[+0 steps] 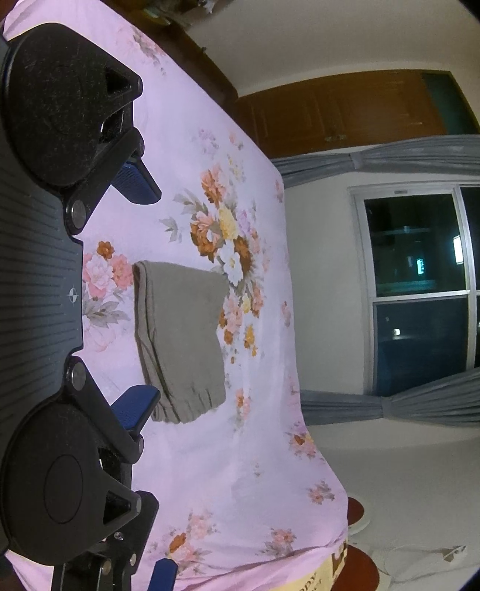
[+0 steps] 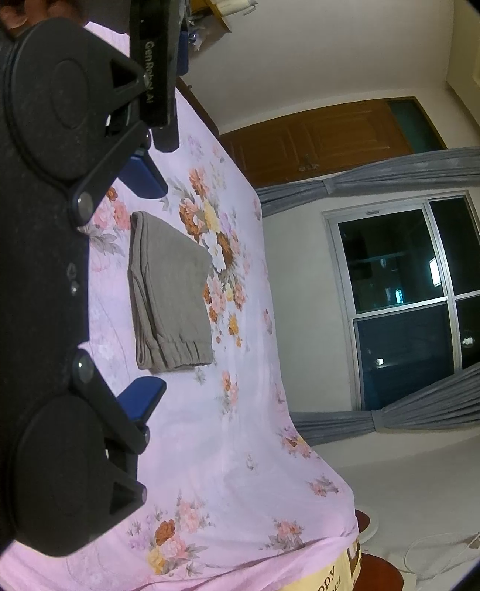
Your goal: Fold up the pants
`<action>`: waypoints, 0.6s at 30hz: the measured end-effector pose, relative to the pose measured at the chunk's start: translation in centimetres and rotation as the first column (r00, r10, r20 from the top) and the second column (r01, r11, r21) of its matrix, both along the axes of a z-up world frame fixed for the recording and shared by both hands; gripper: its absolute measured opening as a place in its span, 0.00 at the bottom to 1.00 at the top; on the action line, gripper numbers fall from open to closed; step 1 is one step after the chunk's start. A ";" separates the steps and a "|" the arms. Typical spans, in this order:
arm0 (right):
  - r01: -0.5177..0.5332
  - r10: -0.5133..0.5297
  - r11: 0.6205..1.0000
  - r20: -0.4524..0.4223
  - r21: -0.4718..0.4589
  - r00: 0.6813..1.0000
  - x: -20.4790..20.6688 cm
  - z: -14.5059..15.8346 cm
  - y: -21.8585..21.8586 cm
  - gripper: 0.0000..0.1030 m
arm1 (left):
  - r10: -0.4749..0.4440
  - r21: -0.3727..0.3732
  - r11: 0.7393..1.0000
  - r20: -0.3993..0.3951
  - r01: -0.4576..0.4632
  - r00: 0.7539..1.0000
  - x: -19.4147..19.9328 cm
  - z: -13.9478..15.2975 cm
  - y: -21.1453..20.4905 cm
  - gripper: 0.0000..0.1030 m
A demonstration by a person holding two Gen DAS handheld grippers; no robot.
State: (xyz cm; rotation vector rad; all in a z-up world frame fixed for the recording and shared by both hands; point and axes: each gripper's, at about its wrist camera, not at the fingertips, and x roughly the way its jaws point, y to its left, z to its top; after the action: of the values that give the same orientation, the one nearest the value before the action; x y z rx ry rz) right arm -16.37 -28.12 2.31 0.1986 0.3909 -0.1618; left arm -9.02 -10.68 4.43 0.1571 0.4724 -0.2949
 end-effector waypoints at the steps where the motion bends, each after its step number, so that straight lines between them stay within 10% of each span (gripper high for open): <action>1: 0.002 -0.002 1.000 -0.001 -0.002 1.000 0.0 0.0 0.0 1.00 | 0.001 -0.001 1.000 -0.001 -0.001 1.000 0.1 -0.1 0.0 1.00; 18: 0.006 -0.007 1.000 -0.013 -0.025 1.000 1.9 -0.2 -0.2 1.00 | -0.004 -0.009 1.000 -0.073 0.003 0.997 2.2 -1.5 -0.6 1.00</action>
State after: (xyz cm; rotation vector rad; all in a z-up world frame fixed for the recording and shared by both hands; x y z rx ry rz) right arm -14.50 -28.33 2.16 0.1740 0.4008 -0.1745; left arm -6.78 -11.29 2.90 0.1392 0.5435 -0.3067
